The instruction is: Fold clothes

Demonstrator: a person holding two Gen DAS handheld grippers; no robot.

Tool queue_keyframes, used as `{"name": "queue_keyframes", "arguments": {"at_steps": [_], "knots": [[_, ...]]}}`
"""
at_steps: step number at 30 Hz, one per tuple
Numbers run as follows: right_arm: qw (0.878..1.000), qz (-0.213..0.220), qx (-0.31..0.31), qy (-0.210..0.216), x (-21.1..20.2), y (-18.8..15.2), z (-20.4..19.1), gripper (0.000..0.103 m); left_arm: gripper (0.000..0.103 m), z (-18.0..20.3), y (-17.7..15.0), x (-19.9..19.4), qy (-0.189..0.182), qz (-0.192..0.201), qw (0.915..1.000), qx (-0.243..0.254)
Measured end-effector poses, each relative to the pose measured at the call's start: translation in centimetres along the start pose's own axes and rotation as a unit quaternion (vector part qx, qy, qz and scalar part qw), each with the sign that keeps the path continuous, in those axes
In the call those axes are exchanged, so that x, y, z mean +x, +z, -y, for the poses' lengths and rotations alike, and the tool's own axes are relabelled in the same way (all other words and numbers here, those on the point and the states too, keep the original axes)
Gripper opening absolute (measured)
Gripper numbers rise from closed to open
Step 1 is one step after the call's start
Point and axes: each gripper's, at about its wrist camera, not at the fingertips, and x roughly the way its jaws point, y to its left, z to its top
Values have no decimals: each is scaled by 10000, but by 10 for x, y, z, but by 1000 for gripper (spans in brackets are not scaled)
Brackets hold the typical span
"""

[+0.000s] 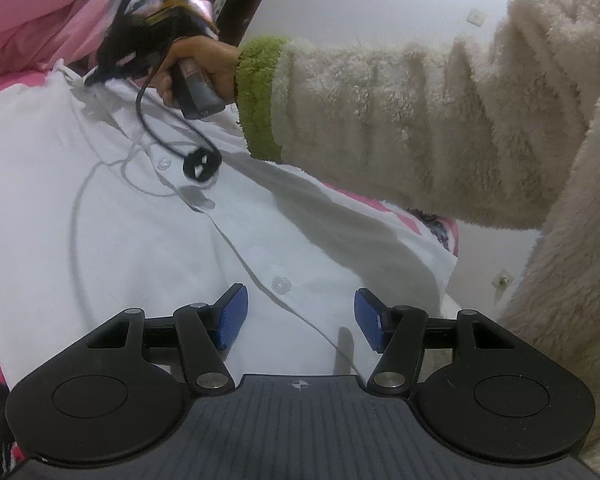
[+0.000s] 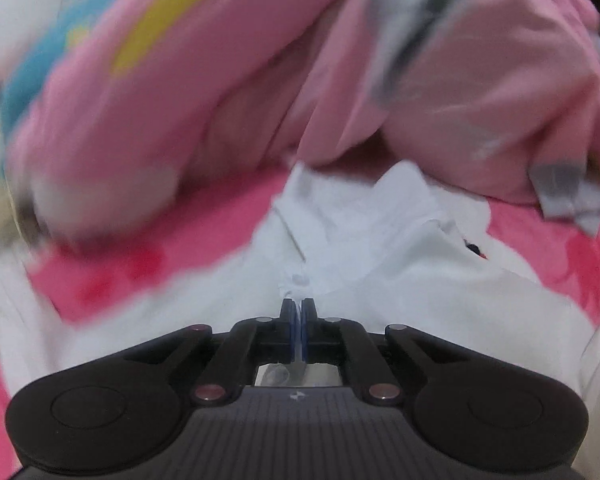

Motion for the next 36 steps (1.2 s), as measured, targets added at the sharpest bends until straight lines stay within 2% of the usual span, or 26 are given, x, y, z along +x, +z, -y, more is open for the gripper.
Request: {"name": "queue_keyframes", "arguments": {"at_steps": [2,8,10,12,13,14,17,19,22,26,31,32,36], "knots": [[9987,150,413,270,-3,0,12,3,61,-1,1,1,4,-6,10000,10],[9988,-203,390,211,32,-15,12,4,62,10,4,1,47,-63,9999,121],[9995,-158,220,137,37,-18,8,5,62,13,7,1,85,-95,9998,169],[9996,-247,75,72,29,-12,2,14,62,15,10,0,130,-124,9996,216],[9998,-213,25,57,16,-8,-1,23,62,16,12,1,147,-132,9995,234],[9999,-152,-38,40,3,-4,-3,24,62,17,12,0,165,-134,9995,249],[9986,263,-449,-6,-65,-1,-9,24,62,20,13,-5,191,-98,9995,244],[9960,325,-812,-198,-113,-6,-14,24,62,21,14,-6,172,-82,9996,196],[9870,100,-1523,-501,-172,-35,-27,23,62,25,14,-7,149,-72,9997,193],[9769,-357,-2061,-432,-192,-87,-42,21,62,36,12,-11,205,-135,9993,288],[9820,-879,-1673,-14,-152,-147,-42,21,62,54,9,-23,441,-199,9980,401],[9823,-899,-1644,-49,-144,-158,-42,21,62,56,10,-23,502,-201,9977,414],[9930,-376,-1122,40,-179,-154,-31,22,62,63,18,-24,747,-179,9955,559]]}}
